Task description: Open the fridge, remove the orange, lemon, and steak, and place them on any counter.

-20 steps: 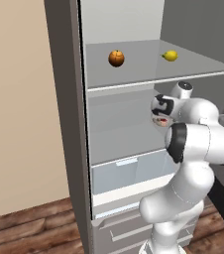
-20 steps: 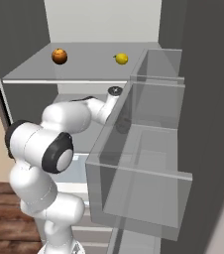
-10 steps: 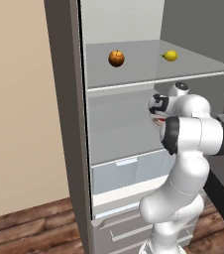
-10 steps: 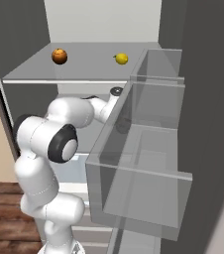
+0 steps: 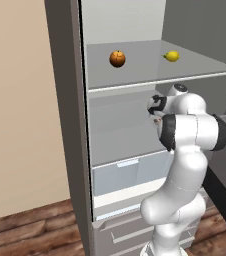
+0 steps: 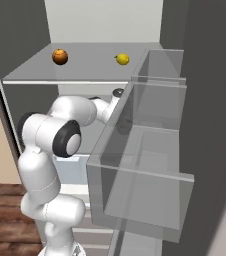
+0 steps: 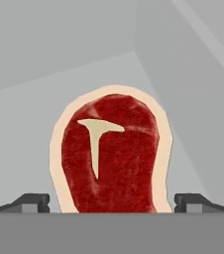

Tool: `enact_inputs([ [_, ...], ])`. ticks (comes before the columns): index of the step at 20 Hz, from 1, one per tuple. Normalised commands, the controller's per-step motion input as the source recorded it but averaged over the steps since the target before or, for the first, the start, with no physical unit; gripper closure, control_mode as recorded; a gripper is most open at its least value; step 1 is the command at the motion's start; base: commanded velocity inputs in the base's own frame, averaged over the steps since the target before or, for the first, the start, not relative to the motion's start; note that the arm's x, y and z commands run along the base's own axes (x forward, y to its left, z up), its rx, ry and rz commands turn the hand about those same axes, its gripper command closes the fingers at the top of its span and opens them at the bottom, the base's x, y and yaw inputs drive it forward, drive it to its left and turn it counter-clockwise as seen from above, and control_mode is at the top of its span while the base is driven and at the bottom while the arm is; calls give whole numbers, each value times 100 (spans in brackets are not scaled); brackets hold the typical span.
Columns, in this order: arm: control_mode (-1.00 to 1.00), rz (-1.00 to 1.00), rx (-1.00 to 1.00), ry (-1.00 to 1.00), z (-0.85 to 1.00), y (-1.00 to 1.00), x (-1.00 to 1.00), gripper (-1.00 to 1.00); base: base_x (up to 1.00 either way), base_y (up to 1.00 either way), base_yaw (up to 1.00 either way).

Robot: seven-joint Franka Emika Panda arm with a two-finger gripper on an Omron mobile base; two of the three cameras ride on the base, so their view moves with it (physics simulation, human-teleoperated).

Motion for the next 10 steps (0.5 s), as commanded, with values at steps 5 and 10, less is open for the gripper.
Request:
enact_inputs([
  [5,-100,0,0,0,-13,0,9,-100,0,0,0],
  [10,-100,0,0,0,-10,-1,11,-100,0,0,0],
])
